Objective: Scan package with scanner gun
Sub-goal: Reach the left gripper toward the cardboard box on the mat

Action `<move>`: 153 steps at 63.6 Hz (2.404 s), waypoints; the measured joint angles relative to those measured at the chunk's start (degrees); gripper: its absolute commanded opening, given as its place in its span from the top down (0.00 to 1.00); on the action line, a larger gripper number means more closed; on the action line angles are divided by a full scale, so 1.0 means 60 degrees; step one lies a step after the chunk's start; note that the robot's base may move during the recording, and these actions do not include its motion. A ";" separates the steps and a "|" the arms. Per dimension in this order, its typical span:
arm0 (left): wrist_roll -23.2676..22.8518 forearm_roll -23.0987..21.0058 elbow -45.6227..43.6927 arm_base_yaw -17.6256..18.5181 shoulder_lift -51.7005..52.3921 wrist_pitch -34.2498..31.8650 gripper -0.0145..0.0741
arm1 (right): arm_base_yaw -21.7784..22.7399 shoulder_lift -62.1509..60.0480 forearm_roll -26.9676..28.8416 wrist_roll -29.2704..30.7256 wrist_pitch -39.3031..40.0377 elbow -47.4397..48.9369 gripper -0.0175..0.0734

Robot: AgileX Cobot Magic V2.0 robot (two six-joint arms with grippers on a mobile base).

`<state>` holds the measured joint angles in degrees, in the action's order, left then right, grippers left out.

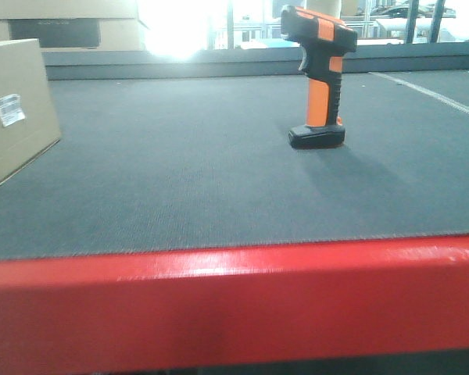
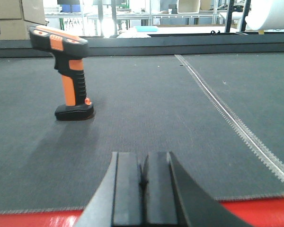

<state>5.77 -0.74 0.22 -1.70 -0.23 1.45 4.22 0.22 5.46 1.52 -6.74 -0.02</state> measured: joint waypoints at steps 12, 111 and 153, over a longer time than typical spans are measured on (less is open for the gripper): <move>0.0000 0.0000 0.0000 0.0000 0.0000 0.0000 0.96 | 0.0000 0.0000 0.0000 0.0000 0.0000 0.0000 0.98; 0.0000 0.0000 0.0000 0.0000 0.0000 0.0000 0.96 | 0.0000 0.0000 0.0000 0.0000 0.0000 0.0000 0.98; 0.0000 -0.0017 0.0000 0.0000 0.0000 -0.0847 0.96 | 0.0000 0.0000 0.0000 0.0000 0.0891 0.0000 0.98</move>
<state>5.77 -0.84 0.22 -1.70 -0.23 -3.63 4.22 0.22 5.46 1.52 -1.39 -0.02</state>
